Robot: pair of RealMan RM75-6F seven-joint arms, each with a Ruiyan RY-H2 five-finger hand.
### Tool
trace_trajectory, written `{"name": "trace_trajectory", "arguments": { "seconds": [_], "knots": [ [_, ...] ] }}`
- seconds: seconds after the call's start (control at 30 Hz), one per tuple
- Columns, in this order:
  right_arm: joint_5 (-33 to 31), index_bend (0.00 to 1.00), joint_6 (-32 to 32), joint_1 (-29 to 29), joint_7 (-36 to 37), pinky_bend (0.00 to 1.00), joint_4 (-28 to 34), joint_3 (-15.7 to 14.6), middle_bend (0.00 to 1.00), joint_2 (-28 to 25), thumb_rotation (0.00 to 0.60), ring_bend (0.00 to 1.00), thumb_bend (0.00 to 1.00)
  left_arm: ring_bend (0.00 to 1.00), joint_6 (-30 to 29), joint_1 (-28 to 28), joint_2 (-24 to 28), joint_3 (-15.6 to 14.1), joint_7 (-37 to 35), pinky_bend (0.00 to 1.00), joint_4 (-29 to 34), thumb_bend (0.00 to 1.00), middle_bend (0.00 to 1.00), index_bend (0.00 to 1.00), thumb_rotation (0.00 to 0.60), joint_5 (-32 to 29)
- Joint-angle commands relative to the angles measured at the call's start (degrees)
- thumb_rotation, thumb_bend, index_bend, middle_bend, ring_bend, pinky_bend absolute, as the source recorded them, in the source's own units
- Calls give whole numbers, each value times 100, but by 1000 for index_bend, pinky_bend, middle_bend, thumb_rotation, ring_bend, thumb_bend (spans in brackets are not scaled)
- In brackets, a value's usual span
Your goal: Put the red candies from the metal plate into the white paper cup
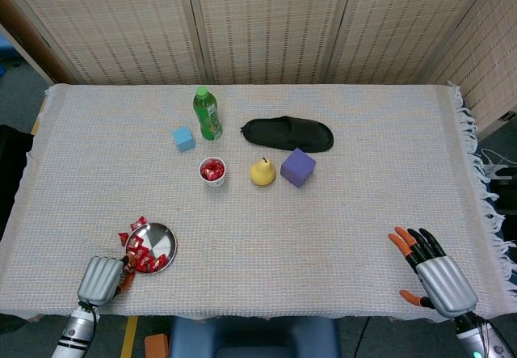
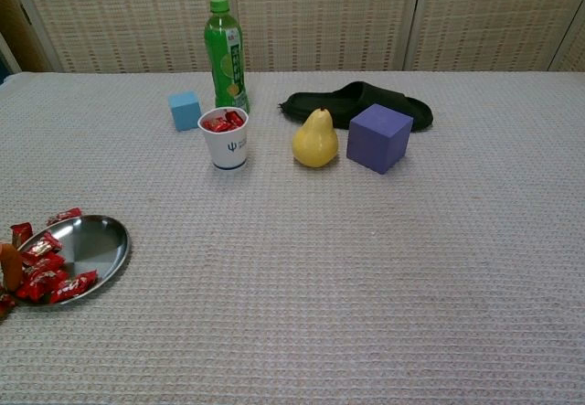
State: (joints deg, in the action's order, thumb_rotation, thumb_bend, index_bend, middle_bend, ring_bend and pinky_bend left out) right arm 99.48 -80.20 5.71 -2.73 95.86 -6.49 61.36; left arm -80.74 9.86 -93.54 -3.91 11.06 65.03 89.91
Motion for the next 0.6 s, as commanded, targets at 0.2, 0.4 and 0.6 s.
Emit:
{"name": "trace_trajectory", "arguments": {
  "seconds": [0.2,0.4,0.6],
  "knots": [
    [19,0,-11,3,5,0,8,-6,0,-11,600,0,47,1000,119,31,6,14,34,1000,39,378,999,494,600,-4],
    [30,0,-56,-17,13,0,8,-8,0,-19,600,0,47,1000,341,88,-126,24,-50,1000,-130,382,999,489,600,-63],
    [16,0,-30,-6,8,0,5,-4,0,-17,600,0,47,1000,92,120,-188,71,-14,1000,-150,381,999,331,600,120]
  ]
}}
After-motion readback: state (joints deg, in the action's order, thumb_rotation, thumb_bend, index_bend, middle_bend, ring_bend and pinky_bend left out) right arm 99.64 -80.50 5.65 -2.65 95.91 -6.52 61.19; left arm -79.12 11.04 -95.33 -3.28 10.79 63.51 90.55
